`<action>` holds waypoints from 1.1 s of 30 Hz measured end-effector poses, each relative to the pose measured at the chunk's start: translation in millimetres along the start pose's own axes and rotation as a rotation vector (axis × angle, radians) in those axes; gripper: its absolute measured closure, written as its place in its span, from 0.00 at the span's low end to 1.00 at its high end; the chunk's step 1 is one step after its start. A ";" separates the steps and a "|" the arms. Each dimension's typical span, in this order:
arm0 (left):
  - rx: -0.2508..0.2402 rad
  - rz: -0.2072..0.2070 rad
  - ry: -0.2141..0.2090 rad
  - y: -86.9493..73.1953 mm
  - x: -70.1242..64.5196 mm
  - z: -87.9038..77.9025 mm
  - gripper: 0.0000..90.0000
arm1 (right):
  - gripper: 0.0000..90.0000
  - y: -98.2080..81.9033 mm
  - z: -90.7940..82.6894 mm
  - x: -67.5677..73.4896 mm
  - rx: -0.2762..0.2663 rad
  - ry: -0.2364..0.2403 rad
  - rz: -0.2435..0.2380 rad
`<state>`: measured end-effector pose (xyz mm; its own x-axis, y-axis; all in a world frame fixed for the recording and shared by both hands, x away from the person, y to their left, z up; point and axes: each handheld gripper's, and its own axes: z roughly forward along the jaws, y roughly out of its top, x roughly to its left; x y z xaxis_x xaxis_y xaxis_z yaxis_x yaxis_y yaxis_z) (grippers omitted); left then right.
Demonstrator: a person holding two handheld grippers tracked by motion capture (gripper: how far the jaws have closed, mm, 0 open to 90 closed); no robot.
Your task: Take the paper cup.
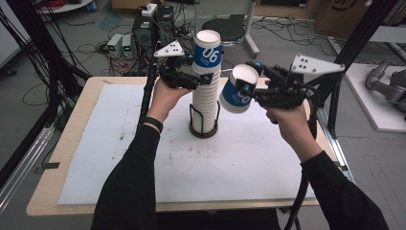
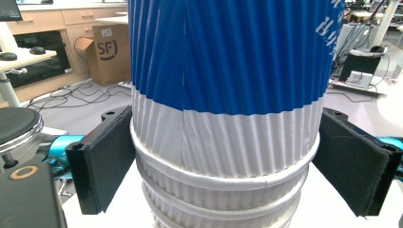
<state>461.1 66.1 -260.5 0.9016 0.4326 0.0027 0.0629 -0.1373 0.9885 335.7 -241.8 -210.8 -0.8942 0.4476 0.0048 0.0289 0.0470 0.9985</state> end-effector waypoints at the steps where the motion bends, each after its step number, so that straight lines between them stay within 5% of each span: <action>1: 0.000 0.000 0.000 0.0 0.0 0.0 0.13 | 0.35 -6.8 -2.5 1.9 0.001 0.006 0.004; 19: -0.001 0.000 0.007 -0.2 -1.1 -0.4 0.13 | 0.35 -101.7 -20.5 22.7 0.087 0.018 0.033; 26: -0.002 -0.001 0.008 -0.3 -1.2 -0.2 0.13 | 0.35 -110.7 -18.7 23.4 0.107 0.023 0.035; 33: 0.024 -0.013 0.055 0.3 -4.5 -1.1 0.06 | 0.35 -113.8 -19.5 21.9 0.119 0.007 0.033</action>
<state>456.6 65.0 -260.1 0.8756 0.4830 -0.0011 0.0851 -0.1522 0.9847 304.1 -254.7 -323.3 -0.8949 0.4447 0.0383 0.1108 0.1383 0.9842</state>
